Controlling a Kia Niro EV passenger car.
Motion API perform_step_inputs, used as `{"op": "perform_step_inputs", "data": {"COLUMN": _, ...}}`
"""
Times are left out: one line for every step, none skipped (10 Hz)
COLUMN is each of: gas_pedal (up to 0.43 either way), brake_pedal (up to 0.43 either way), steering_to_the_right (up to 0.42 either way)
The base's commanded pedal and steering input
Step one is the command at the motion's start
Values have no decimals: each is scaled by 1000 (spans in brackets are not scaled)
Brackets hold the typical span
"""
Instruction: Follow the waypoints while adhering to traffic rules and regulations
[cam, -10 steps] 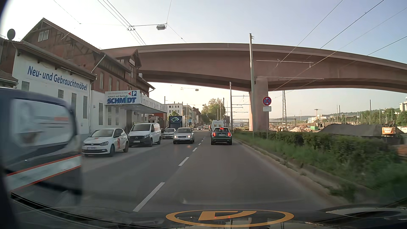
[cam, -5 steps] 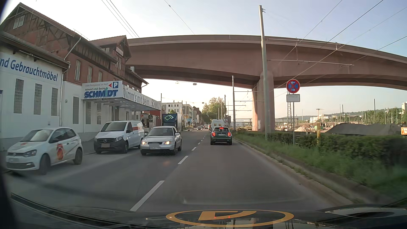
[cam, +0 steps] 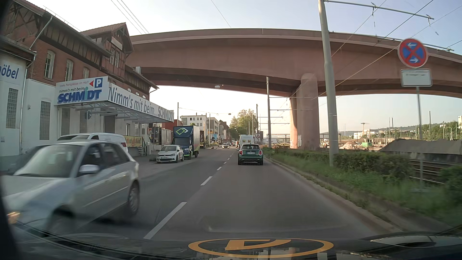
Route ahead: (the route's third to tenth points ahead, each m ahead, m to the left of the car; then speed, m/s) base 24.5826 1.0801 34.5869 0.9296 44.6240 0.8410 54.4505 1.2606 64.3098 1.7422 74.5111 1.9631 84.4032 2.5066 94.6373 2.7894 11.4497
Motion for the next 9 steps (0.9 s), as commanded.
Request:
{"op": "perform_step_inputs", "data": {"gas_pedal": 0, "brake_pedal": 0, "steering_to_the_right": -4}}
{"op": "perform_step_inputs", "data": {"gas_pedal": 0, "brake_pedal": 0, "steering_to_the_right": -4}}
{"op": "perform_step_inputs", "data": {"gas_pedal": 0, "brake_pedal": 0, "steering_to_the_right": -4}}
{"op": "perform_step_inputs", "data": {"gas_pedal": 0, "brake_pedal": 0, "steering_to_the_right": -4}}
{"op": "perform_step_inputs", "data": {"gas_pedal": 0, "brake_pedal": 0, "steering_to_the_right": -4}}
{"op": "perform_step_inputs", "data": {"gas_pedal": 0, "brake_pedal": 0, "steering_to_the_right": -4}}
{"op": "perform_step_inputs", "data": {"gas_pedal": 0, "brake_pedal": 0, "steering_to_the_right": -4}}
{"op": "perform_step_inputs", "data": {"gas_pedal": 0, "brake_pedal": 0, "steering_to_the_right": -4}}
{"op": "perform_step_inputs", "data": {"gas_pedal": 0, "brake_pedal": 0, "steering_to_the_right": -4}}
